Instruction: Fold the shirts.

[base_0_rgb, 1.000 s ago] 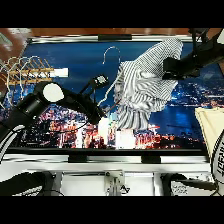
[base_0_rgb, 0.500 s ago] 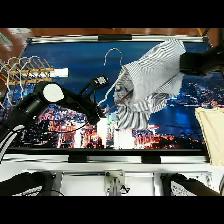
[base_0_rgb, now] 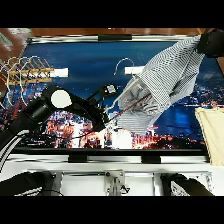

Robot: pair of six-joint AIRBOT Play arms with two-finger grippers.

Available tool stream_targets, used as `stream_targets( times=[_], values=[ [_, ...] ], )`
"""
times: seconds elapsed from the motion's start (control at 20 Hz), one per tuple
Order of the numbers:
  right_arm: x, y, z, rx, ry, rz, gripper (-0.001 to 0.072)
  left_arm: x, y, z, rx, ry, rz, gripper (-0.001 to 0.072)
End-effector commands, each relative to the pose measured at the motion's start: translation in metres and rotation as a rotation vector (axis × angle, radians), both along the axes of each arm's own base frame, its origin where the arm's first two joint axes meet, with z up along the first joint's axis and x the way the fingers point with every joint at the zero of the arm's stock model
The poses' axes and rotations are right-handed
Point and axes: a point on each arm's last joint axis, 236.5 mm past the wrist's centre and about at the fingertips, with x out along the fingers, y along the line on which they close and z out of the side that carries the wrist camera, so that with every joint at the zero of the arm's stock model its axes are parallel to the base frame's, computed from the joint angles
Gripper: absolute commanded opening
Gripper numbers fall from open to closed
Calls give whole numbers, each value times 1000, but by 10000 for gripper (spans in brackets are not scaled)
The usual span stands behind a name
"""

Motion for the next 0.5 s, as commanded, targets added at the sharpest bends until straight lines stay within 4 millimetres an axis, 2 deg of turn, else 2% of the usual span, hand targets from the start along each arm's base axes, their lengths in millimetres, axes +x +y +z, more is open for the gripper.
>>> stream_targets(
  times=[0.0,0.1,0.15,0.2,0.25,0.35,0.45],
  values=[
    [4,-8,3,-23,-20,-24,83,0,-6,2,-12,-19,-9,56],
    [1,-9,-4,-18,16,-36,90,0,-6,2,-12,-20,-8,56],
    [-3,-9,-10,-17,46,-38,203,1,-7,2,-14,-23,-6,56],
    [-7,-9,-17,-20,81,-37,483,2,-7,3,-19,-28,-3,56],
    [-11,-11,-22,-28,108,-41,612,3,-8,4,-22,-29,3,56],
    [-17,-18,-28,-46,142,-61,614,3,-8,4,-23,-28,6,55],
    [-19,-23,-24,-58,129,-78,614,3,-8,4,-22,-28,6,56]
  ],
)
